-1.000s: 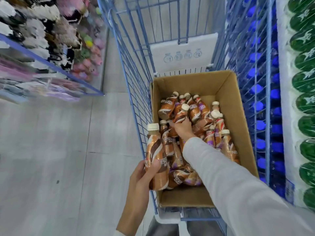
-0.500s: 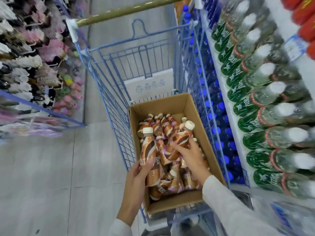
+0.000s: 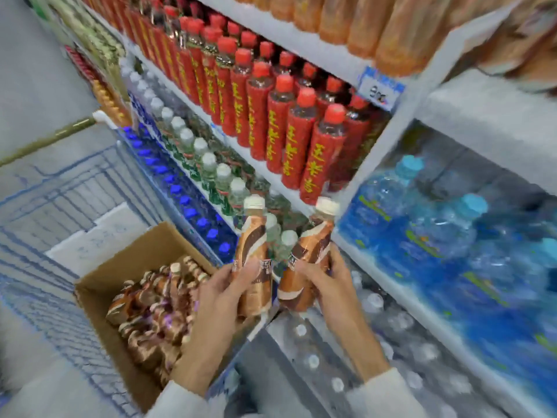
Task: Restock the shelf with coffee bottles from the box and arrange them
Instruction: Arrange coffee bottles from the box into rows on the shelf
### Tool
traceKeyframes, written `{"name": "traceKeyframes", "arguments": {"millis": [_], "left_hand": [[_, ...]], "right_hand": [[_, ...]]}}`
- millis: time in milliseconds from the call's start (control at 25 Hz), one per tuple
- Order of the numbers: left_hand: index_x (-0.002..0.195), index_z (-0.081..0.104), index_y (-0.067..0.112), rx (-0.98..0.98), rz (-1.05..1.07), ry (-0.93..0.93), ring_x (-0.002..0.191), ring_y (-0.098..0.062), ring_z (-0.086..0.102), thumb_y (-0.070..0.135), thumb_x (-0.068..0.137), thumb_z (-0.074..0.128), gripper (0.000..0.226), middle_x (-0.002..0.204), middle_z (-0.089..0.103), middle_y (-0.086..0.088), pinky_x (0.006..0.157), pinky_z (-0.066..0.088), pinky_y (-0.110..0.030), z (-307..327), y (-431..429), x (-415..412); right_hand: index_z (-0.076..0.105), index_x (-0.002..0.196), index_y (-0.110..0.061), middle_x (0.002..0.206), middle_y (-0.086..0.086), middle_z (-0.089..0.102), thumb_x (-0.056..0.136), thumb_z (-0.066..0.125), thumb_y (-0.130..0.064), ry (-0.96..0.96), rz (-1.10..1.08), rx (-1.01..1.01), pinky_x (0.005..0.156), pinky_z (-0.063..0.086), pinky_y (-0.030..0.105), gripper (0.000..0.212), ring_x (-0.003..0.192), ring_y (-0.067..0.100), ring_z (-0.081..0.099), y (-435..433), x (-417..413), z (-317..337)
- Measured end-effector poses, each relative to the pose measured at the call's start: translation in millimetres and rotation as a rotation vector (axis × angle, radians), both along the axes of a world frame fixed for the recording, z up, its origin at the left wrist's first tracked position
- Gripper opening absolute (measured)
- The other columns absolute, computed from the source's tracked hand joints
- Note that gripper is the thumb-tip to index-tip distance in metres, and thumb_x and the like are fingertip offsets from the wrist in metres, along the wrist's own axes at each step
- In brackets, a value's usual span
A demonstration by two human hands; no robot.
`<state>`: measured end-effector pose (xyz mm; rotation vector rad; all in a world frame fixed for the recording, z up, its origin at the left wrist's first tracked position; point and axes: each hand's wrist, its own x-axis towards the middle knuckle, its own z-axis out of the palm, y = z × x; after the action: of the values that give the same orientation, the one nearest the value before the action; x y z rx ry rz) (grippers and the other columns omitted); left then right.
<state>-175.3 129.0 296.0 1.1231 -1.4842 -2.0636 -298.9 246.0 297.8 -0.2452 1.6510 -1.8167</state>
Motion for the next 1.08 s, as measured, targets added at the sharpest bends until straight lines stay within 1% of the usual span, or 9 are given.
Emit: {"name": "traceKeyframes", "arguments": {"millis": [40, 200, 360, 440, 520, 720, 840, 960, 1080], "left_hand": [[0.098, 0.078, 0.013, -0.002, -0.038, 0.027, 0.083, -0.026, 0.074, 0.045, 0.075, 0.081, 0.040, 0.095, 0.078, -0.013, 0.069, 0.057, -0.034, 13, 21, -7], [0.106, 0.075, 0.013, -0.017, -0.177, 0.109, 0.094, -0.031, 0.074, 0.048, 0.077, 0.079, 0.046, 0.103, 0.077, -0.013, 0.092, 0.054, -0.047, 62, 104, -34], [0.091, 0.081, 0.014, -0.029, -0.303, 0.198, 0.084, -0.030, 0.075, 0.068, 0.040, 0.089, 0.074, 0.094, 0.078, -0.014, 0.090, 0.055, -0.050, 105, 182, -63], [0.097, 0.080, 0.016, -0.018, -0.392, 0.280, 0.090, -0.031, 0.075, 0.072, 0.032, 0.088, 0.086, 0.100, 0.077, -0.015, 0.093, 0.053, -0.050, 119, 216, -82], [0.100, 0.079, 0.013, -0.048, -0.492, 0.353, 0.094, -0.032, 0.074, 0.071, 0.039, 0.087, 0.085, 0.103, 0.077, -0.016, 0.095, 0.052, -0.050, 136, 249, -106], [0.095, 0.075, 0.012, -0.195, -0.715, 0.486, 0.084, -0.021, 0.075, 0.043, 0.073, 0.077, 0.038, 0.092, 0.079, -0.008, 0.086, 0.058, -0.045, 186, 315, -176], [0.102, 0.068, 0.014, -0.383, -0.827, 0.542, 0.091, -0.018, 0.074, 0.044, 0.081, 0.072, 0.037, 0.095, 0.077, -0.002, 0.092, 0.057, -0.045, 206, 341, -218], [0.111, 0.061, 0.023, -0.543, -0.895, 0.524, 0.099, -0.012, 0.069, 0.044, 0.089, 0.070, 0.031, 0.105, 0.072, 0.004, 0.093, 0.055, -0.038, 207, 354, -256], [0.118, 0.053, 0.025, -0.575, -0.917, 0.497, 0.106, -0.011, 0.065, 0.045, 0.091, 0.068, 0.036, 0.112, 0.067, 0.007, 0.094, 0.052, -0.033, 204, 360, -276]], "right_hand": [[0.064, 0.113, -0.016, 0.089, -0.009, 0.075, 0.074, 0.076, -0.011, 0.016, -0.022, -0.013, 0.070, 0.053, 0.017, 0.041, 0.082, 0.006, 0.069, 27, -2, 14], [0.064, 0.114, -0.018, 0.086, -0.011, 0.072, 0.088, 0.072, -0.008, 0.094, -0.094, -0.048, 0.067, 0.050, 0.013, 0.029, 0.079, 0.003, 0.068, 138, 0, 68], [0.063, 0.108, -0.021, 0.078, -0.014, 0.069, 0.076, 0.073, -0.017, 0.153, -0.192, -0.103, 0.065, 0.049, 0.013, 0.033, 0.072, 0.000, 0.065, 227, -1, 107], [0.062, 0.108, -0.018, 0.076, -0.013, 0.068, 0.073, 0.070, -0.018, 0.181, -0.248, -0.131, 0.064, 0.050, 0.014, 0.036, 0.070, 0.000, 0.064, 265, -6, 125], [0.062, 0.113, -0.018, 0.079, -0.012, 0.069, 0.081, 0.073, -0.014, 0.240, -0.342, -0.116, 0.065, 0.051, 0.015, 0.034, 0.073, 0.002, 0.065, 301, -15, 147], [0.060, 0.108, -0.021, 0.084, -0.009, 0.070, 0.091, 0.067, -0.014, 0.468, -0.614, -0.059, 0.073, 0.053, 0.027, 0.020, 0.081, 0.007, 0.068, 366, -54, 201], [0.055, 0.123, -0.022, 0.106, -0.006, 0.070, 0.090, 0.069, -0.021, 0.575, -0.692, 0.012, 0.078, 0.055, 0.026, 0.036, 0.096, 0.007, 0.069, 390, -86, 224], [0.054, 0.128, -0.023, 0.117, -0.002, 0.067, 0.091, 0.069, -0.020, 0.602, -0.697, 0.086, 0.073, 0.054, 0.017, 0.040, 0.104, 0.007, 0.067, 405, -112, 231], [0.054, 0.129, -0.033, 0.126, -0.002, 0.063, 0.088, 0.071, -0.018, 0.611, -0.685, 0.140, 0.079, 0.054, 0.019, 0.046, 0.108, 0.004, 0.065, 411, -128, 219]]}}
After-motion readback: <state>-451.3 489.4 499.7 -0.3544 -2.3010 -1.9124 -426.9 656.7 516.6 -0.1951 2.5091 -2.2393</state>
